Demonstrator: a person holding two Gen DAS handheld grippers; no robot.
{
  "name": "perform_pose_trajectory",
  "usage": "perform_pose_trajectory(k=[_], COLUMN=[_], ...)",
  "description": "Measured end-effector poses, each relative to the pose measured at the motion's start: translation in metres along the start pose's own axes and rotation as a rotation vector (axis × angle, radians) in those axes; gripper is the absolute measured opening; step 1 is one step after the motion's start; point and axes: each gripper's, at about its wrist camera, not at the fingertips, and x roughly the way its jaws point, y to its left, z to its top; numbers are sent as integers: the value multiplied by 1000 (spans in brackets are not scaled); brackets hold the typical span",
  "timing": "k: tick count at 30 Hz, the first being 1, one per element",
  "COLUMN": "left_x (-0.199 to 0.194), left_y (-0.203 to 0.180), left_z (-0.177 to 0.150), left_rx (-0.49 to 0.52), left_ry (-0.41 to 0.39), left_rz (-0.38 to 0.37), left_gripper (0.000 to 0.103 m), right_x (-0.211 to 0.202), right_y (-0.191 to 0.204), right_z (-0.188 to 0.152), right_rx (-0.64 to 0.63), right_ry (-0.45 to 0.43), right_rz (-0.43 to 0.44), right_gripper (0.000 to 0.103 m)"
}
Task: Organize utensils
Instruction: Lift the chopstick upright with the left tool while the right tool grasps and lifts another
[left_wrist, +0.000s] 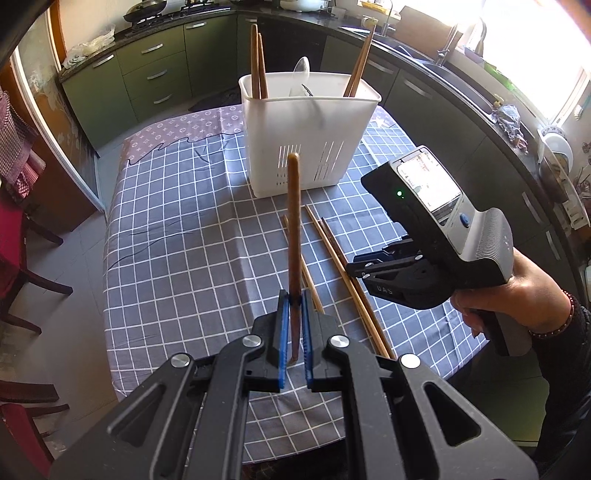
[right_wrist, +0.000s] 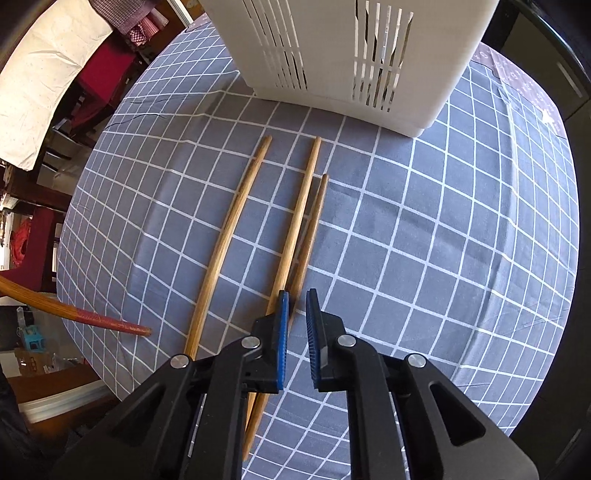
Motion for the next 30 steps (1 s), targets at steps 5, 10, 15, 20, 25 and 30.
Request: perform_pose_trajectory(k=[5,10,15,20,25,30], left_x=[0,1,2,3,2,0], left_y=[1,1,2,2,2,2], left_z=[0,0,0,-2,-2,-3], left_rx=[4,5,4,6,9,8], left_ry=[-2,-1,4,8,6,3], left_rz=[-7,-6,-4,-2,-4,-6], left_gripper=[7,7,7,7,7,7], right_x=[7,10,13,6,-27,-70], right_y=[10,22,22,17,9,7], right_z=[3,6,3,-6,-20,-42], right_rx=[-8,-14,-18,-15,-28,-26], right_ry=[15,-2,-29,-56,-138,-265], right_rz=[-1,-36,-45,-26,-10,4], right_gripper=[11,11,7,7,7,7])
